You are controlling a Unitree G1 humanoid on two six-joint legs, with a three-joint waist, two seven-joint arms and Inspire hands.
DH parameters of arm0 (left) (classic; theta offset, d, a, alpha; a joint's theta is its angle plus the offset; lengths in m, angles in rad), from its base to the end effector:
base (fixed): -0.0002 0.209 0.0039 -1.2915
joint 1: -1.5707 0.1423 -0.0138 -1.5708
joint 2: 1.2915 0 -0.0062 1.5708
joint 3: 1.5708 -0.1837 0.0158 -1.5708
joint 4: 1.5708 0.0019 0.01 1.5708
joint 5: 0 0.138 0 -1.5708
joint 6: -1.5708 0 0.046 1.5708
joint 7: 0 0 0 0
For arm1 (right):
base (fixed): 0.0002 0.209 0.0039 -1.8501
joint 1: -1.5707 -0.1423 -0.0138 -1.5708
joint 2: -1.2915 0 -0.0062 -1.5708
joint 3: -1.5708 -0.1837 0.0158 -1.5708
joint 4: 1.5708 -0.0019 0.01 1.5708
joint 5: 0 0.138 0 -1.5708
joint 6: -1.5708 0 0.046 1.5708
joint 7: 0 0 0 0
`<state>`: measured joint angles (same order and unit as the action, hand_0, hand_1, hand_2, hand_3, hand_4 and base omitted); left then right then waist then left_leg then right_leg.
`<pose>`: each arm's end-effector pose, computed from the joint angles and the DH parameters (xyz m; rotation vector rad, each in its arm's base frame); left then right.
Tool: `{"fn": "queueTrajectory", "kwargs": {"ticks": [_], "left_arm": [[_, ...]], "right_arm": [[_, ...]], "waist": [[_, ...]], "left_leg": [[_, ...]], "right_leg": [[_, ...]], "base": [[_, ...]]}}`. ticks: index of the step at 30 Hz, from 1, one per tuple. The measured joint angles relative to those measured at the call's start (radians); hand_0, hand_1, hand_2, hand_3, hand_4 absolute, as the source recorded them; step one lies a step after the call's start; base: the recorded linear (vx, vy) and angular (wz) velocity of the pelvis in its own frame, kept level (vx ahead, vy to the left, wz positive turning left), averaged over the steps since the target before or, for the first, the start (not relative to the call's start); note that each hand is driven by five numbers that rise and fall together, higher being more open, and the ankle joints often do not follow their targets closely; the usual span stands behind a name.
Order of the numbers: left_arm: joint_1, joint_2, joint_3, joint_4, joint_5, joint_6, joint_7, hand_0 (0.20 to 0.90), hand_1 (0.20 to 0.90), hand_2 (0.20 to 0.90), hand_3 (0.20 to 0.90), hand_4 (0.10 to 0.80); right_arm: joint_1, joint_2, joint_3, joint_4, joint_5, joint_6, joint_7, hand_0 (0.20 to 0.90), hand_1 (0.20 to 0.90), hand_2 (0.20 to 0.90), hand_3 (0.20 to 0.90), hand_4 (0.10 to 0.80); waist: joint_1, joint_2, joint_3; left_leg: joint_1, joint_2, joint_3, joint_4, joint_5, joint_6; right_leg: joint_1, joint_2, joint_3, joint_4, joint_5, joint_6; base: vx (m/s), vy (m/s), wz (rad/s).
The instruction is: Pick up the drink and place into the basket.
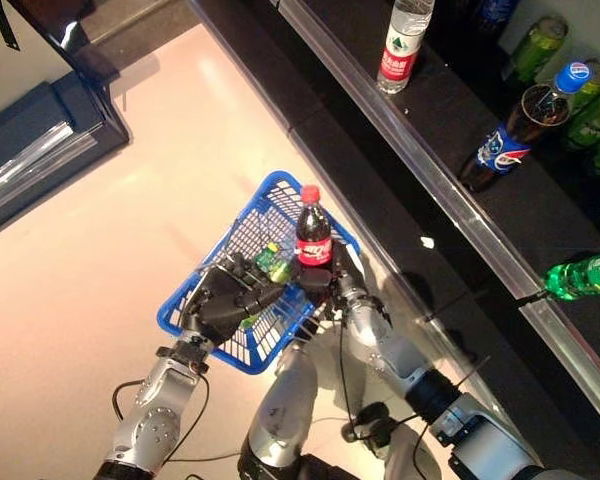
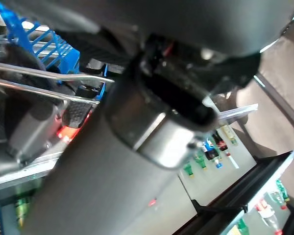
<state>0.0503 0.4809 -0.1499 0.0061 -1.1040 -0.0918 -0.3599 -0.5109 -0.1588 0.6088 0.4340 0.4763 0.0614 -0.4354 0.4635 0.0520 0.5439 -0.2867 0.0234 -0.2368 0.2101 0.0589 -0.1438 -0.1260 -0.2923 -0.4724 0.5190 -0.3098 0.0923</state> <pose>0.1915 0.2165 0.0463 -0.6330 -0.0470 -0.3933 0.2645 -0.0608 0.0531 -0.0375 0.1692 0.1597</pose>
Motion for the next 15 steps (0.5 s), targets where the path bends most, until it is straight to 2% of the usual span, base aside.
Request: {"fn": "queueTrajectory", "kwargs": {"ticks": [5,15], "left_arm": [[-0.001,0.0,0.0,0.0,0.001,0.021,-0.028,0.3,0.3,0.3,0.2,0.1],[-0.022,0.012,-0.001,0.0,0.001,0.087,-0.144,0.3,0.3,0.3,0.2,0.1]], "right_arm": [[-0.044,0.019,-0.004,0.177,0.079,-0.008,0.015,0.3,0.3,0.3,0.2,0.1],[-0.148,0.023,-0.028,0.353,0.396,-0.042,0.221,0.3,0.3,0.3,0.2,0.1]], "waist": [[0.01,0.0,0.0],[0.034,-0.001,0.001]], "left_leg": [[-0.014,-0.01,-0.018,0.002,0.001,0.002],[-0.033,-0.027,-0.048,0.0,0.008,0.002]], "right_leg": [[-0.001,-0.007,-0.018,0.0,0.0,0.0],[0.001,-0.017,-0.046,0.003,-0.006,0.006]], "base": [[0.038,-0.018,0.1],[0.062,-0.023,0.11]]}}
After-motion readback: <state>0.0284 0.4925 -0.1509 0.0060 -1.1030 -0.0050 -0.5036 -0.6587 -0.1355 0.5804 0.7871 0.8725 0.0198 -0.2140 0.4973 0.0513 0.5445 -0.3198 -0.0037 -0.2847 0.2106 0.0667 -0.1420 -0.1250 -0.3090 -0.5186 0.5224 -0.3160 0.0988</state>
